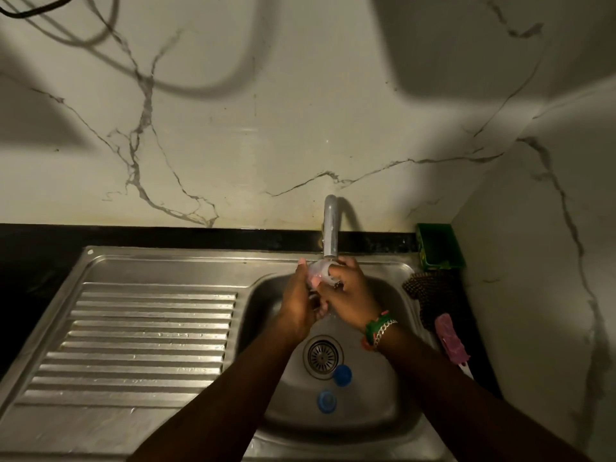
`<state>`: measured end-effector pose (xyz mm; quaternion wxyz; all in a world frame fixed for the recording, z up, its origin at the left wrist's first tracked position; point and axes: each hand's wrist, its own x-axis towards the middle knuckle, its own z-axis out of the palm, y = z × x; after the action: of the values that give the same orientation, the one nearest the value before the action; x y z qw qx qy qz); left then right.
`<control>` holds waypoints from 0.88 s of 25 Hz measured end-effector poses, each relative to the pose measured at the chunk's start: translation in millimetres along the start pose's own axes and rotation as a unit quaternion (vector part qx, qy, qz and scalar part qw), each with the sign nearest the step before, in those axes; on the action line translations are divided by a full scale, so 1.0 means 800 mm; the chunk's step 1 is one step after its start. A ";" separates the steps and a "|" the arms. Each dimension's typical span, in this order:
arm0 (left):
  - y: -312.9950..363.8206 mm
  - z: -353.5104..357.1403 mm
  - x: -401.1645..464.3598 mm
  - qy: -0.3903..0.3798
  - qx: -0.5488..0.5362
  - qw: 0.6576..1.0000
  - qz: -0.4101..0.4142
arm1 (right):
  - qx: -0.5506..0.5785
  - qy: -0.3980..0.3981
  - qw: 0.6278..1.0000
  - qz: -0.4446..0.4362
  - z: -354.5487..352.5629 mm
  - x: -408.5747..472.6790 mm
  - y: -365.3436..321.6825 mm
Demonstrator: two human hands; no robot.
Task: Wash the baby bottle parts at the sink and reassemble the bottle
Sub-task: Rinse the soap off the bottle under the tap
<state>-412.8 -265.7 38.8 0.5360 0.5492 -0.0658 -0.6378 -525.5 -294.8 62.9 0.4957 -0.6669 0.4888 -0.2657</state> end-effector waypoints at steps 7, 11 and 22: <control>0.004 0.001 0.013 -0.020 -0.096 0.995 -0.010 | -0.258 -0.054 0.964 0.025 -0.015 -0.008 -0.013; -0.001 -0.001 0.014 -0.035 -0.107 0.993 -0.022 | -0.117 -0.044 0.988 0.089 0.002 -0.009 -0.016; -0.003 0.002 0.035 0.000 -0.054 0.998 -0.012 | -0.279 -0.021 0.959 0.042 -0.018 -0.015 -0.034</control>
<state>-410.1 -286.7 20.0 0.5573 0.5200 -0.0244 -0.6469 -531.3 -289.0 94.7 0.3111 -0.7626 0.5609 -0.0839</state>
